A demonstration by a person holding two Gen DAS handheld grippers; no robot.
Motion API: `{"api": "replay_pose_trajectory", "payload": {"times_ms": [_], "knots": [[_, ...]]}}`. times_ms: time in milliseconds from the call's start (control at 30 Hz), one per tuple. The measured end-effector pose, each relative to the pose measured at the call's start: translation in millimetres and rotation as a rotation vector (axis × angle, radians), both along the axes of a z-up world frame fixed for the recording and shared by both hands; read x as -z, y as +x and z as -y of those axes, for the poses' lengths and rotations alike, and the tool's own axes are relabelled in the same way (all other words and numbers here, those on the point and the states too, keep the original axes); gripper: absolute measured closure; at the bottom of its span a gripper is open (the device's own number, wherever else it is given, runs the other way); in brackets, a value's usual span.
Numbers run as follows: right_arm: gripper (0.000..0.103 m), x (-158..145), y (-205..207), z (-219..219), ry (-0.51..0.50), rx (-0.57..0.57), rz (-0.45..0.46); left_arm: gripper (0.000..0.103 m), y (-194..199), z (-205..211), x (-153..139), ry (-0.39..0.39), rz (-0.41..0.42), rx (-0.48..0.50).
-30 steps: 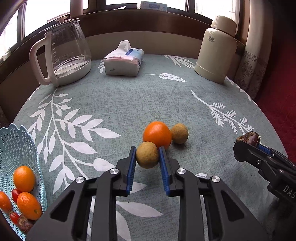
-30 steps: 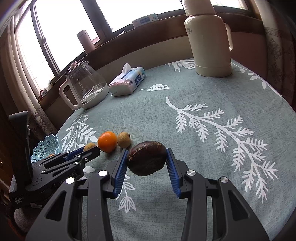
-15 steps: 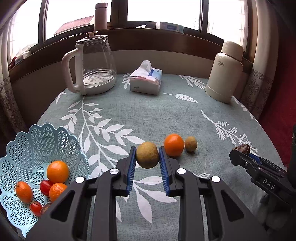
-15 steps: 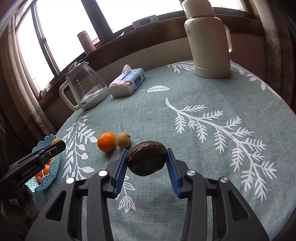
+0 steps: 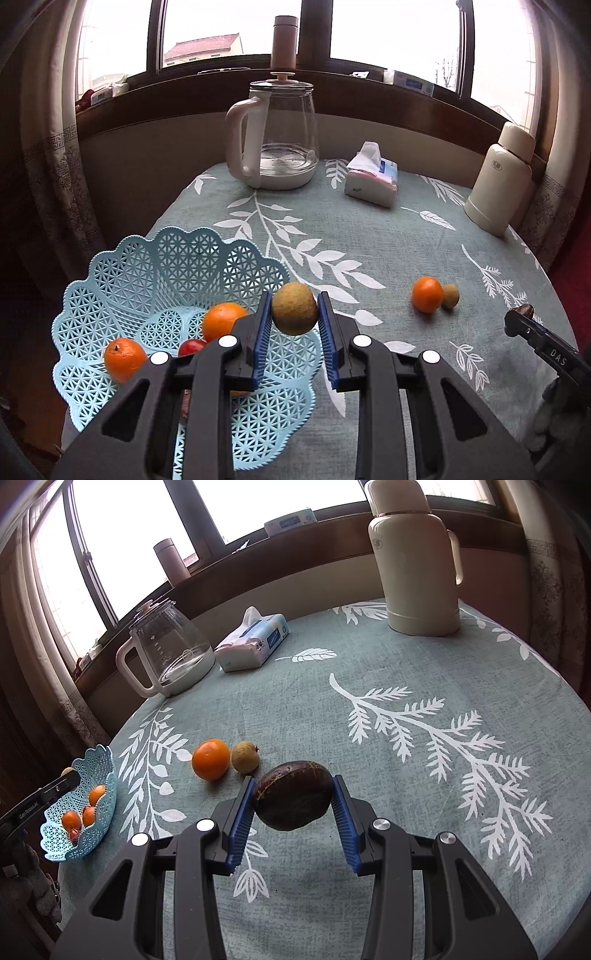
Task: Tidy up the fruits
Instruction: 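Carry the yellow fruit over the basket with the left tool and release it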
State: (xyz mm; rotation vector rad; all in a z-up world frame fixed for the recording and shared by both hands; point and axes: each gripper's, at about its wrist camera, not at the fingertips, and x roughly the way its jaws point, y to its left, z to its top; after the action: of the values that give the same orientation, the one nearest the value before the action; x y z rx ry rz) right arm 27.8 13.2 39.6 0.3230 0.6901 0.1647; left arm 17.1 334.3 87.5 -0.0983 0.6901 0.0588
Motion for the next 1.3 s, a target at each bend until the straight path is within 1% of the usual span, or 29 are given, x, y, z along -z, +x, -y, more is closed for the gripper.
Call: {"api": "replay_pose_trajectory", "payload": {"times_ms": [267, 567, 700, 967, 1200, 1233, 1267, 1300], "knots": [[0.061, 2, 1, -1, -0.007, -0.003, -0.005, 0.078, -12, -40, 9, -0.002, -0.019, -0.102], [0.061, 2, 1, -1, -0.008, -0.004, -0.006, 0.078, -17, -55, 26, -0.005, -0.061, -0.144], [0.061, 4, 1, -2, -0.013, -0.003, -0.008, 0.077, -19, -58, 28, -0.009, -0.065, -0.153], [0.061, 4, 0, -2, -0.017, -0.001, -0.007, 0.075, -27, -65, 20, -0.027, -0.036, -0.168], [0.061, -5, -2, -9, -0.022, -0.023, 0.009, 0.075, -43, -83, 1, -0.04, 0.021, -0.209], [0.061, -8, -3, -12, -0.023, -0.032, 0.013, 0.074, -46, -86, -1, -0.041, 0.028, -0.216], [0.061, -11, -4, -15, -0.02, -0.043, 0.015, 0.068, -48, -89, -3, -0.042, 0.035, -0.224], [0.061, -13, -4, -18, -0.014, -0.056, 0.017, 0.064, -52, -92, -5, -0.042, 0.043, -0.233]]}}
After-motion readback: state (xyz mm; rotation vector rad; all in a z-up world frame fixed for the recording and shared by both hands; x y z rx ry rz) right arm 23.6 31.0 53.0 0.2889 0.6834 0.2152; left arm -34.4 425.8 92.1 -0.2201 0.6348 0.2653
